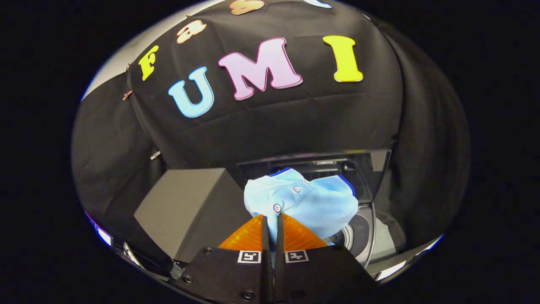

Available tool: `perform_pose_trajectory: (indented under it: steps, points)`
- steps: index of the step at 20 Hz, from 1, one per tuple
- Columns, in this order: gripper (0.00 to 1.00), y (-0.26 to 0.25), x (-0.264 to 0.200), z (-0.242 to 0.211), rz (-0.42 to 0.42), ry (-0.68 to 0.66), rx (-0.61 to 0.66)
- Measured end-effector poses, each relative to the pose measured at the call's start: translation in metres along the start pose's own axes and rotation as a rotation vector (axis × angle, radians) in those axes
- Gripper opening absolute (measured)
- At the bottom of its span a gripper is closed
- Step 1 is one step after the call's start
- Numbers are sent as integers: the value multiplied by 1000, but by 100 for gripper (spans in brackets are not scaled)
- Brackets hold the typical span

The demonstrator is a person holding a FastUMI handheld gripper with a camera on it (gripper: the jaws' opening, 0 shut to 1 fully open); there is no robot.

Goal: Put the clothes into the washing machine and then close the washing machine lid.

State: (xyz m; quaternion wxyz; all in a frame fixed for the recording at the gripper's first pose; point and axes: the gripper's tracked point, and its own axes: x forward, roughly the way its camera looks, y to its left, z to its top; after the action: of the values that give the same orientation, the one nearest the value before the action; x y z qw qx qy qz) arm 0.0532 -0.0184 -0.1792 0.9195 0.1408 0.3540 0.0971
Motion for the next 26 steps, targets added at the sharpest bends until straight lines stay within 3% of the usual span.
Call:
perform_pose_trajectory:
  steps: [6, 18, 26]
  points:
    - [6, -46, 68, -53, -49, 88, -40]
    - [6, -117, 151, -189, -226, 305, -80]
    - [6, -128, 183, -215, -266, 383, -72]
